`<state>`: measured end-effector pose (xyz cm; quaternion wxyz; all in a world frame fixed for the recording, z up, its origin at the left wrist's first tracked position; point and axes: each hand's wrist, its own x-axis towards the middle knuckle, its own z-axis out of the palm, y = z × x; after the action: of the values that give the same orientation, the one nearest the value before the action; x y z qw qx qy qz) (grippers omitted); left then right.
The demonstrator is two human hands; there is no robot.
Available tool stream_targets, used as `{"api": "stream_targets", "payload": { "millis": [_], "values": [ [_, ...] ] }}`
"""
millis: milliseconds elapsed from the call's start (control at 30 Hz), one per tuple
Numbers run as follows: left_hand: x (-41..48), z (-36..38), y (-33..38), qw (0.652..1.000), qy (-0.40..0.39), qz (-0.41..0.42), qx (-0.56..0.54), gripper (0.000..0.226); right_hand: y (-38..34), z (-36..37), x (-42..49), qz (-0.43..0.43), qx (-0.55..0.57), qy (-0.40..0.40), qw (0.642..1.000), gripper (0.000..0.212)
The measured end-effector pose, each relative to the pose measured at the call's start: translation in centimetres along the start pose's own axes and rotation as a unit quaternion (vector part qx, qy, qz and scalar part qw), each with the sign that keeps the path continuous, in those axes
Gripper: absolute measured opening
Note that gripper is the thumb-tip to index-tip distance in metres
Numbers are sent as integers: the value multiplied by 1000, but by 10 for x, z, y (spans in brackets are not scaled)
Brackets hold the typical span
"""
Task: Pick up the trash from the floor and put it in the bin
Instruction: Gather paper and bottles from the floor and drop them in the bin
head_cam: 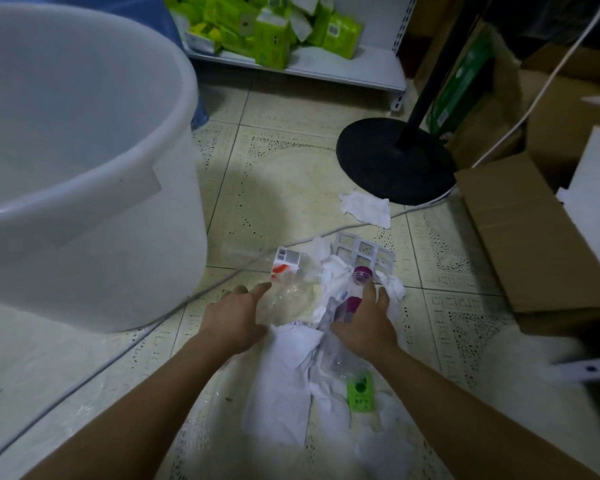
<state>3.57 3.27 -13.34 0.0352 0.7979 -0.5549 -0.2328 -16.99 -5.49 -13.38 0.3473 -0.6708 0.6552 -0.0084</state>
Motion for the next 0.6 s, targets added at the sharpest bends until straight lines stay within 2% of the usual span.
{"api": "stream_targets", "payload": {
  "millis": [233, 367, 467, 533, 600],
  "values": [
    [7, -64, 36, 991, 79, 51, -93, 82, -31, -54, -12, -26, 145, 30, 989, 84],
    [2, -104, 59, 973, 164, 84, -137, 80, -70, -109, -17, -93, 198, 83, 972, 71],
    [2, -148, 72, 953, 212, 108, -187, 80, -104, -148, -24, -154, 197, 117, 961, 79],
    [3, -185, 78, 946, 244, 105, -187, 79, -129, -171, -30, -183, 172, 136, 958, 88],
    [3, -225, 82, 943, 262, 105, -177, 77, -154, -191, -35, -216, 160, 154, 951, 87]
  ]
}}
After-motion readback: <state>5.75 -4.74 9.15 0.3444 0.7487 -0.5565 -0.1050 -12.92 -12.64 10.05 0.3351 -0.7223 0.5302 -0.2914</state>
